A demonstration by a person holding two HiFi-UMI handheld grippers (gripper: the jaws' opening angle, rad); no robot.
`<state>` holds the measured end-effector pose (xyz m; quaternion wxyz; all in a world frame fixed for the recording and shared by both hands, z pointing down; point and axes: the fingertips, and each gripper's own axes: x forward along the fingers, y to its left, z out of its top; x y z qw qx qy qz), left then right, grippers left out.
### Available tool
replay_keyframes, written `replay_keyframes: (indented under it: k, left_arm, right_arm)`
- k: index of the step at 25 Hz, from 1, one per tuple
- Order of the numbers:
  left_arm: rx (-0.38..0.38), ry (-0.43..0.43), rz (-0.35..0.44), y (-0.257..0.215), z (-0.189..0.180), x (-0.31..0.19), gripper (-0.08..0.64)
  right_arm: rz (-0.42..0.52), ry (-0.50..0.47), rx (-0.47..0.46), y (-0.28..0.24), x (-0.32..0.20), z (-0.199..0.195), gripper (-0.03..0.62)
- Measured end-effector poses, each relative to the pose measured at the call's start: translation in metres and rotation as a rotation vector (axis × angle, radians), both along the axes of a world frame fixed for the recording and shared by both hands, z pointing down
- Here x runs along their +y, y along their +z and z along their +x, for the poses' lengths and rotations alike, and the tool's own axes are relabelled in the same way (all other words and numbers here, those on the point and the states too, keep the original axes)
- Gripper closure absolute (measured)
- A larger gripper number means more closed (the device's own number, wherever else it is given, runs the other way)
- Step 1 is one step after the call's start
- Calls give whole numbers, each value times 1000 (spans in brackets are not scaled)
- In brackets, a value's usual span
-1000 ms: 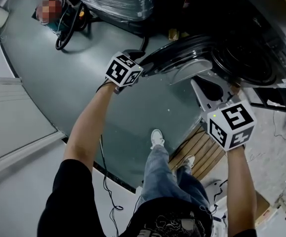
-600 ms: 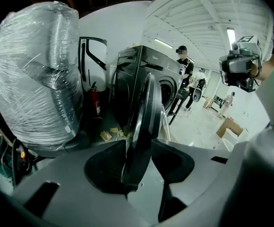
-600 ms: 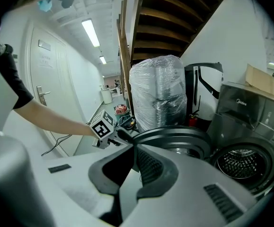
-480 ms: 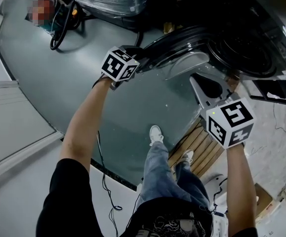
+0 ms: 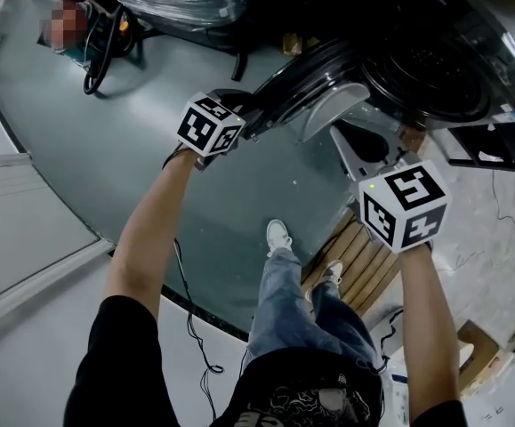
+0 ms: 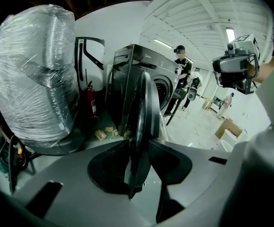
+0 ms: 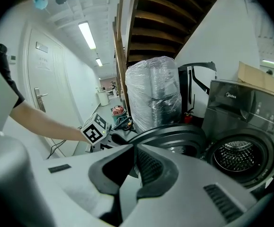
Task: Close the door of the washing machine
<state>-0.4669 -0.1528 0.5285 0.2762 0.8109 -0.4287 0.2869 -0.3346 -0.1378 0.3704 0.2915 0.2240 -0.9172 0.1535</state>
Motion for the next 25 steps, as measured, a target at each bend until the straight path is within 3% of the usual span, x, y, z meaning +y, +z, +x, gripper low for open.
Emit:
replay_keyframes:
  k: [6, 18, 25]
  left_arm:
    - [-17, 19, -11, 1, 29, 13, 420]
    - [14, -57, 3, 2, 88, 33, 428]
    - [32, -83, -17, 2, 136, 44, 428]
  right_arm:
    - [26, 36, -18, 0, 1, 25, 569]
    - [36, 73, -67, 17, 6, 80, 569]
    - [49, 93, -89, 13, 6, 136, 569]
